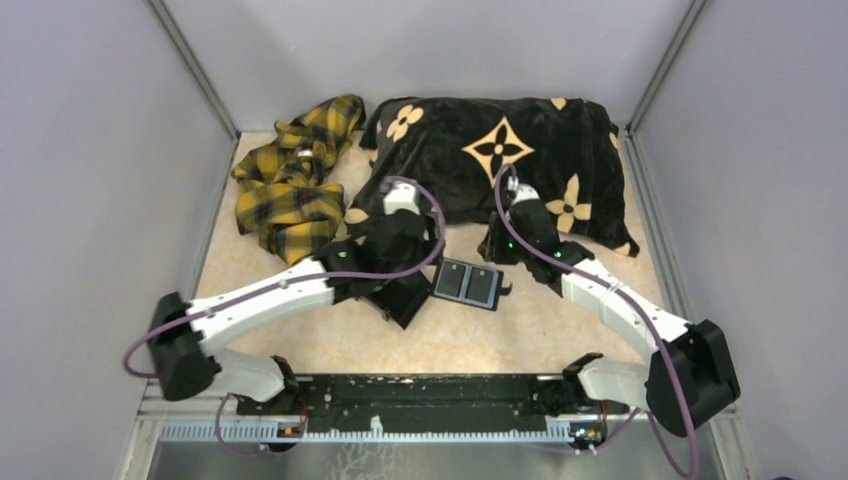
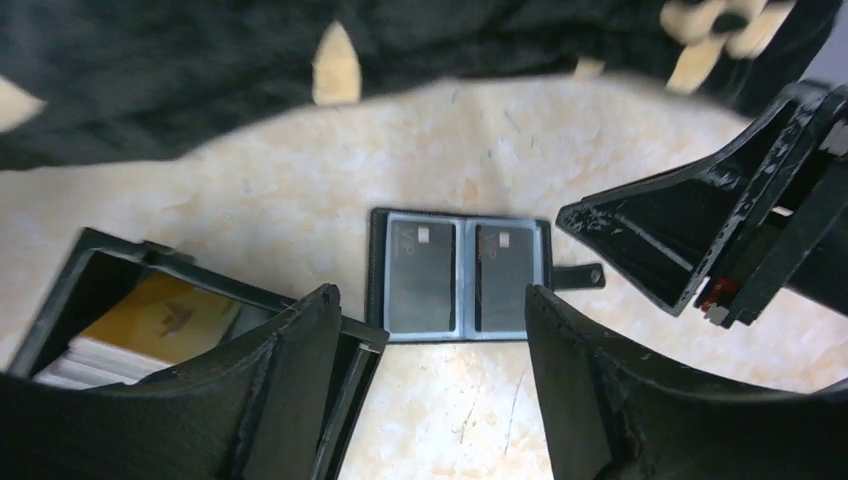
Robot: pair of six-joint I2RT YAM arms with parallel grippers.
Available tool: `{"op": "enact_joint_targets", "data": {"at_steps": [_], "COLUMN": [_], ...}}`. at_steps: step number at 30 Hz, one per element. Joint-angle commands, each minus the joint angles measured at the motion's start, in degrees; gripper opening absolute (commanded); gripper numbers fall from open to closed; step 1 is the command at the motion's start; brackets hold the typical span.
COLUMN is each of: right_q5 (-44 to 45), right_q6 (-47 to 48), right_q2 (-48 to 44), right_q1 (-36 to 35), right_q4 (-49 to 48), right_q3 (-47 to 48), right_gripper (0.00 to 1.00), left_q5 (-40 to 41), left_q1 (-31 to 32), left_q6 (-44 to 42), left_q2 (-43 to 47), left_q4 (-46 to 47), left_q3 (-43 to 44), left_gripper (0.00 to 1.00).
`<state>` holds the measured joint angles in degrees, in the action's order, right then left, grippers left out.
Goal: Put the credit cards into the card holder
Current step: Insert the credit card into the card holder, then pick up the credit card from the storage box.
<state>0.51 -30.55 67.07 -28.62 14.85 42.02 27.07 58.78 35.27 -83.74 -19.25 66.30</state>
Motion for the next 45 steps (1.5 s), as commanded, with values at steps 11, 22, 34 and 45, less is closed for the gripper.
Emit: {"op": "enact_joint_targets", "data": {"at_steps": [11,22,34,45], "right_q5": [-4.9,-6.5,-7.3,-10.2], "right_q6": [12.1,14.4,14.2,14.1], "right_q2": [18.4,34.8,42.1,45.7], "right_q1": [-17.7,-23.2,-25.7,-25.7], "right_q4": [3.7,6.0,6.1,6.0], "right_q3": [27.8,40.8,45.8,46.5], "right_gripper": [0.45,0.45,0.45,0.45], "left_q5": [16.2,18.3,18.5,18.4], "left_q1": [2.3,2.8,2.8,2.8], "left_q6": [30.4,46.2,48.7,49.2], "left_q2": [26.8,39.7,42.3,42.2], "left_q4": [-14.7,-21.2,-22.3,-21.3], "left_q3": [-18.9,-31.0,-34.5,-36.8], "left_gripper": [0.83,0.84,0.84,0.84]}}
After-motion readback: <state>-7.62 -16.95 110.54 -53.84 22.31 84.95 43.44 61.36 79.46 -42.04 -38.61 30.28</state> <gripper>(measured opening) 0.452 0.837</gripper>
